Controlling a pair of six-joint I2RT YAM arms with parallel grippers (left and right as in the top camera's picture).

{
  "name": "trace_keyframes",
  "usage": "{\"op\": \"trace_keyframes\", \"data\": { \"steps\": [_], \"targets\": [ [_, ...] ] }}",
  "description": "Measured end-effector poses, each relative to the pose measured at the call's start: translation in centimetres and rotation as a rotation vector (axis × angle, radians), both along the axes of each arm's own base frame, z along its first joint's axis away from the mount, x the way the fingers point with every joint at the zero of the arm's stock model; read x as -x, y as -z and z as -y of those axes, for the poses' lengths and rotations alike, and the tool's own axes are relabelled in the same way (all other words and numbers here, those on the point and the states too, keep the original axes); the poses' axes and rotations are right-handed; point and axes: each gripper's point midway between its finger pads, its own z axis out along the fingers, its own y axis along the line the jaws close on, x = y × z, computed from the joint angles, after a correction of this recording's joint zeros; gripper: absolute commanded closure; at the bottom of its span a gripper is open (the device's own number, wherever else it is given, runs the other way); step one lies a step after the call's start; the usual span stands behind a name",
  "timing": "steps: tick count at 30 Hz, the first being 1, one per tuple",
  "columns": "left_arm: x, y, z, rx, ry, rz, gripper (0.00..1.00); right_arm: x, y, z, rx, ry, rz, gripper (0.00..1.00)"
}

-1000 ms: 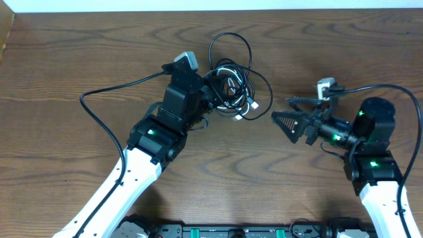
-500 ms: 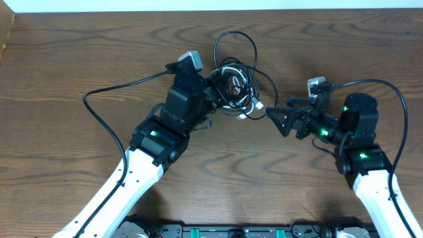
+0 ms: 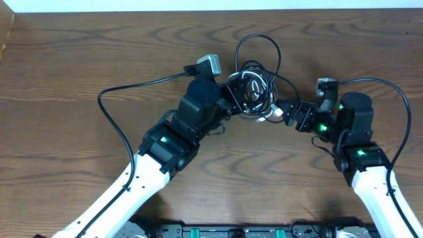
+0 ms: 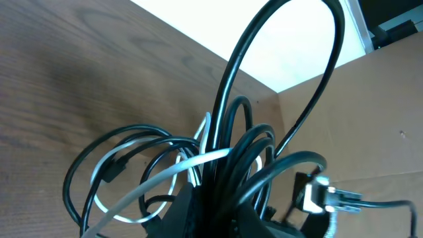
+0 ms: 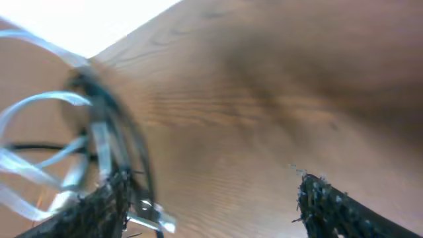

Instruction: Untangle cables

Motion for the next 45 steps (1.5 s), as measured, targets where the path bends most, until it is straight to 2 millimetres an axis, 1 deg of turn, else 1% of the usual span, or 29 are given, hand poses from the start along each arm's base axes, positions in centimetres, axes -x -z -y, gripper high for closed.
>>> {"op": "trace_keyframes", "data": {
  "steps": [7,8,12,16,18,21,23,25,26,27,29,32,36,41,45],
  "targets": [
    [0.1,0.1,0.0,0.000,0.004,-0.003,0.92,0.8,3.7,3.7,0.085,0.241,-0.188,0.27],
    [0.1,0.1,0.0,0.000,0.004,-0.003,0.93,0.8,3.8,3.9,0.090,0.251,-0.193,0.27],
    [0.1,0.2,0.0,-0.005,0.005,-0.006,0.92,1.7,5.3,5.9,0.147,0.354,-0.265,0.27],
    [0.1,0.2,0.0,-0.018,0.006,0.003,0.92,2.7,6.6,8.3,0.204,0.455,-0.333,0.27],
    [-0.1,0.3,-0.3,-0.035,-0.004,0.014,0.92,3.1,7.0,9.7,0.224,0.508,-0.357,0.27],
    [-0.3,0.3,-0.6,-0.058,-0.013,0.027,0.92,3.3,7.2,10.9,0.236,0.554,-0.374,0.27],
    [-0.4,0.4,-0.8,-0.083,-0.015,0.045,0.92,3.6,7.4,11.5,0.240,0.576,-0.388,0.25],
    [-0.5,0.4,-0.9,-0.111,-0.010,0.064,0.92,3.5,7.3,11.8,0.229,0.589,-0.390,0.19],
    [-0.5,0.4,-0.9,-0.120,-0.008,0.071,0.92,3.4,7.3,11.8,0.224,0.589,-0.386,0.16],
    [-0.5,0.4,-1.0,-0.135,-0.004,0.082,0.93,3.2,7.1,11.7,0.211,0.584,-0.379,0.11],
    [-0.6,0.4,-1.0,-0.161,0.005,0.101,0.92,2.5,6.5,11.1,0.171,0.562,-0.348,0.07],
    [-0.6,0.4,-1.1,-0.196,0.020,0.124,0.92,0.9,5.0,9.4,0.103,0.473,-0.266,0.07],
    [-0.6,0.6,-1.2,-0.220,0.029,0.133,0.92,-0.5,2.4,6.4,0.017,0.293,-0.143,0.06],
    [-0.5,0.7,-1.2,-0.234,0.035,0.140,0.92,-0.7,-0.3,3.2,-0.053,0.082,-0.017,0.03],
    [-0.4,0.6,-1.0,-0.239,0.050,0.147,0.92,-0.3,-2.3,1.2,-0.099,-0.067,0.074,0.03]
  ]
}}
